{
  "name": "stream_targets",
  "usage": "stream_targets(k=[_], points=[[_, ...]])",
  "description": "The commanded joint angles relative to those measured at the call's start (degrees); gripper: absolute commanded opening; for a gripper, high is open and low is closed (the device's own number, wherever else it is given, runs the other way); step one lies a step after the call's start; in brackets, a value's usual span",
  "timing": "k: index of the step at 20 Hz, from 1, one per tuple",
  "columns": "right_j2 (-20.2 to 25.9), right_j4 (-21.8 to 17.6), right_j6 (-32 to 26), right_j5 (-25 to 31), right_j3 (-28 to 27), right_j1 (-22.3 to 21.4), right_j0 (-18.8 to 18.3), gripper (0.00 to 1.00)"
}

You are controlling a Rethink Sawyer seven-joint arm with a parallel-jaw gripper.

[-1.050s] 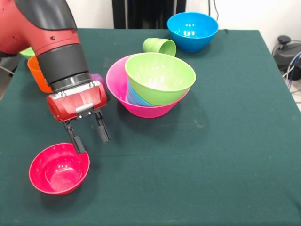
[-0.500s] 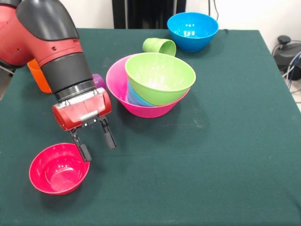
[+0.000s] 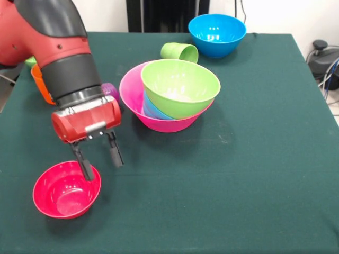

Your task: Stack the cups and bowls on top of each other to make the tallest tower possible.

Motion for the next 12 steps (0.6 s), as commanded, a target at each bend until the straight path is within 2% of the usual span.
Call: stream_targets(k=[1,4,6,12], points=[[-8.4,-4.1,-2.2,10.5,1.0,-12.0,4.3,1.00],[-12.8,-1.1,0.8,17.6,0.1,-13.8,6.2,1.00],[-14.0,0.0,1.0,20.0,0.0,-14.0,6.3,1.00],[-13.2,0.2,0.2,19.1,0.2,-12.7,5.4,1.00]])
